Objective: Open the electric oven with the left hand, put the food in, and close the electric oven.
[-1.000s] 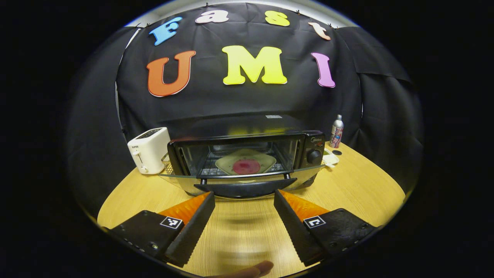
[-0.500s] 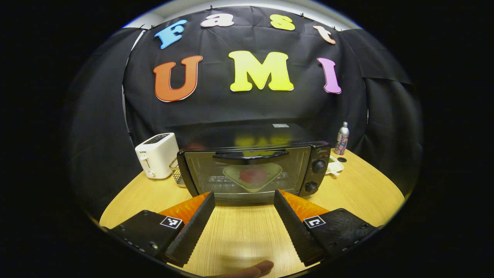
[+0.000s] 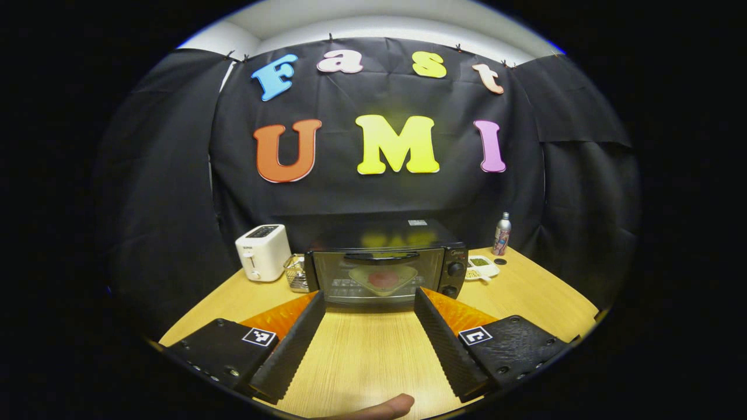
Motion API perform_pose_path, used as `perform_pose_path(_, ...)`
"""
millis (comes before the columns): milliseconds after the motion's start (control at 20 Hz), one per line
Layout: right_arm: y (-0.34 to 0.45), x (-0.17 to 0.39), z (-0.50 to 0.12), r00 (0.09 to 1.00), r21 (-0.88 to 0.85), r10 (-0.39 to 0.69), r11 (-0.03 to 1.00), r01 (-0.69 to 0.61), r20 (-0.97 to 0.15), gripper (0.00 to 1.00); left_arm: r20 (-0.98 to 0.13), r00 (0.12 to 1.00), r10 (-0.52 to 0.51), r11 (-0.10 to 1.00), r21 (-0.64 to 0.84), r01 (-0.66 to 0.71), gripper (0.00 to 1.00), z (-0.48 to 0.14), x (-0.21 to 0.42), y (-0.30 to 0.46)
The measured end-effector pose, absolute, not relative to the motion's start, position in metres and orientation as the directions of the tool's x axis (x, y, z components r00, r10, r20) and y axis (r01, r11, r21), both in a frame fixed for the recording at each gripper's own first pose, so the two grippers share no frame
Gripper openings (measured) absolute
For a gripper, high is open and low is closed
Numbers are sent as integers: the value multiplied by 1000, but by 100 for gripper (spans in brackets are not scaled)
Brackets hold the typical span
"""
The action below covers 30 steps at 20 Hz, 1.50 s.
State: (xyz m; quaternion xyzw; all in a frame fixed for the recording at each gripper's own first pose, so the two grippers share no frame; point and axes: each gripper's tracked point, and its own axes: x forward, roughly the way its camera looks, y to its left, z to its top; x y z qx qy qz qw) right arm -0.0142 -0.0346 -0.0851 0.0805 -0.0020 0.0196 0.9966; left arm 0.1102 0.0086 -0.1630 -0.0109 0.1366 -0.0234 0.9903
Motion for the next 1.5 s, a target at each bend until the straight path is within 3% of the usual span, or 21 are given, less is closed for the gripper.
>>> perform_pose_path(100,-37,-20,-74,1000,170,21,985,-20,-4,95,-237,971,-40,999,-34,33,98,-139,87,11)
perform_pose_path(150,-37,-24,-68,1000,169,17,986,-16,0,100,-217,975,-48,998,-48,39,98,-127,76,8)
perform_pose_path(200,-37,-27,-64,1000,162,10,987,-10,1,95,-195,979,-55,997,-62,44,98,-114,63,6)
perform_pose_path(300,-41,-32,-53,1000,138,-13,990,12,13,94,-156,986,-53,997,-69,43,98,-93,39,6)
perform_pose_path(350,-42,-36,-48,1000,125,-22,992,20,20,100,-132,990,-55,997,-62,47,98,-82,28,6)
perform_pose_path(400,-41,-40,-43,999,111,-26,994,23,27,95,-103,993,-57,997,-59,51,98,-70,17,6)
perform_pose_path(550,-35,-57,-27,997,86,-27,996,21,69,95,-24,997,-69,994,-90,66,98,-43,-17,3)
perform_pose_path(600,-30,-63,-23,996,85,-18,996,11,82,100,3,998,-63,993,-96,63,98,-35,-28,5)
perform_pose_path(650,-26,-68,-20,996,83,-8,997,1,89,95,18,998,-56,994,-96,58,98,-31,-36,8)
perform_pose_path(850,-11,-80,-15,993,66,25,997,-33,112,95,42,997,-68,993,-96,72,97,-27,-62,4)
perform_pose_path(1150,-20,-74,-19,994,43,-24,999,20,107,95,49,992,-117,991,-60,120,97,-30,-73,-17)
perform_pose_path(1500,-10,-73,-29,996,46,32,998,-36,85,95,47,992,-114,990,-80,118,98,-40,-74,-10)
